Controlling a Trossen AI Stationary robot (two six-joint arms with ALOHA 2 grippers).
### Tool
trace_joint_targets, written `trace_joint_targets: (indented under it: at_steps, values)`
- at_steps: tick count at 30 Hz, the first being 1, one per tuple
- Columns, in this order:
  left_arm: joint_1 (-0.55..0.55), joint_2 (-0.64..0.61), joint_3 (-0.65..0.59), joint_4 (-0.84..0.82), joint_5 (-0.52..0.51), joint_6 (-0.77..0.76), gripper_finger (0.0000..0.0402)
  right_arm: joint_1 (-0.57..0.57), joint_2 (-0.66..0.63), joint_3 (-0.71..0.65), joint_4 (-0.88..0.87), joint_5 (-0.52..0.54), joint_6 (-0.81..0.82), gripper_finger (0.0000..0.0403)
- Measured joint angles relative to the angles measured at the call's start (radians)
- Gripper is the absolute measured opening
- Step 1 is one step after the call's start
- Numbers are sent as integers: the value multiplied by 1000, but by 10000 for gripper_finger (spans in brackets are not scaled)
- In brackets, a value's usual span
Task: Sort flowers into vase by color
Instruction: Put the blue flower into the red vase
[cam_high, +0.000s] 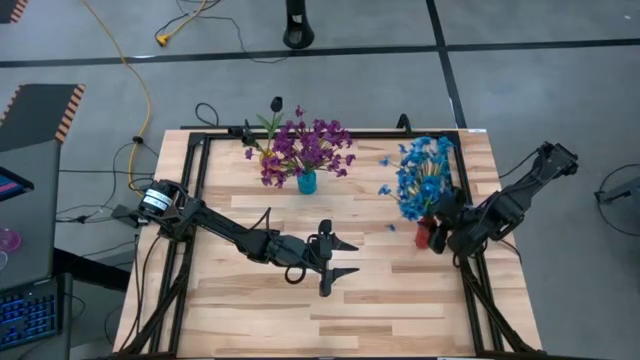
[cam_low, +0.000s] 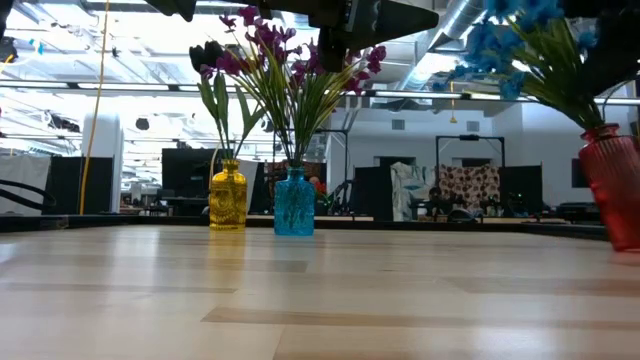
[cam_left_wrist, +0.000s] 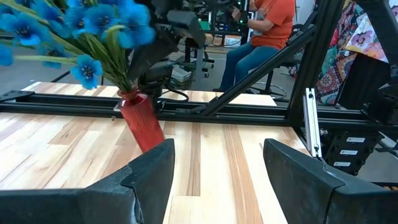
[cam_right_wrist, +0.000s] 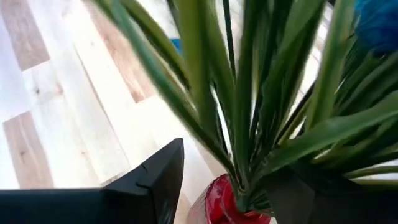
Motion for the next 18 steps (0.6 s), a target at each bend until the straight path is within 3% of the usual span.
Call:
trace_joint_targets:
  at_steps: [10,18]
  values:
    - [0,0,0,0,0,0,233,4,16,5,-5,-5,19,218]
    - [0,0,0,0,0,0,233,57,95,-81,55,19,69,187]
